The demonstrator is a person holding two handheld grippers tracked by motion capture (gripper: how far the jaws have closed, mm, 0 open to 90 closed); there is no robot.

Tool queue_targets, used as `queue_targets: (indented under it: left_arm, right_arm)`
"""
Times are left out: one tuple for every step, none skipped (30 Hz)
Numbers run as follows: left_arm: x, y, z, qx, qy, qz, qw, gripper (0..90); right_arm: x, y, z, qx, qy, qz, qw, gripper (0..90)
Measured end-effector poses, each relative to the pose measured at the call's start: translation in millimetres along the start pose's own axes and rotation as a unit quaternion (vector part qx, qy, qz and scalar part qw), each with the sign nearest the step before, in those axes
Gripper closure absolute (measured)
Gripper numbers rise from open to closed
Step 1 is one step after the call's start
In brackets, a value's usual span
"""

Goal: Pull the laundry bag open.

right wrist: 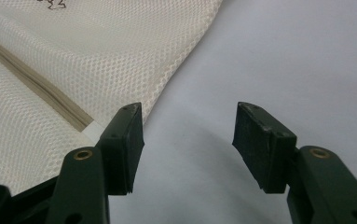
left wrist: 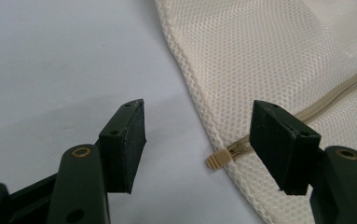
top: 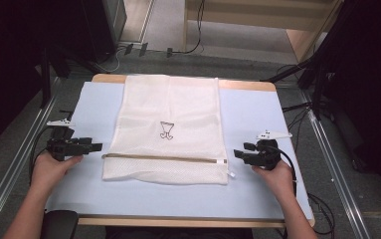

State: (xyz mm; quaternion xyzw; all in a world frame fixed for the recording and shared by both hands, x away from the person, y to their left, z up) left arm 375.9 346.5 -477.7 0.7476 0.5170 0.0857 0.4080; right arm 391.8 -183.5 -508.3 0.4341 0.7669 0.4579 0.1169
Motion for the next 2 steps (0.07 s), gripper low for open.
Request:
queue_targets:
  left_arm:
    - [0.0, 0.1, 0.1, -0.001, 0.0, 0.0, 1.0, 36.8]
    - [0.0, 0.1, 0.1, -0.001, 0.0, 0.0, 1.0, 36.7]
  right_arm:
    - [-0.1, 0.0, 0.2, -0.001, 0.0, 0.0, 1.0, 43.8]
    - [-0.3, -0.2, 0.5, 0.0, 0.0, -0.001, 1.0, 43.8]
Point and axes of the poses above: each handheld gripper's, and its own axes: z roughly forward along the jaws, y roughly out of its top, x roughly to its left, the point moved 7 cm from there along z, roughly forward along the jaws, and after that the axes turned 6 degrees about -x, right-handed, at the moved point
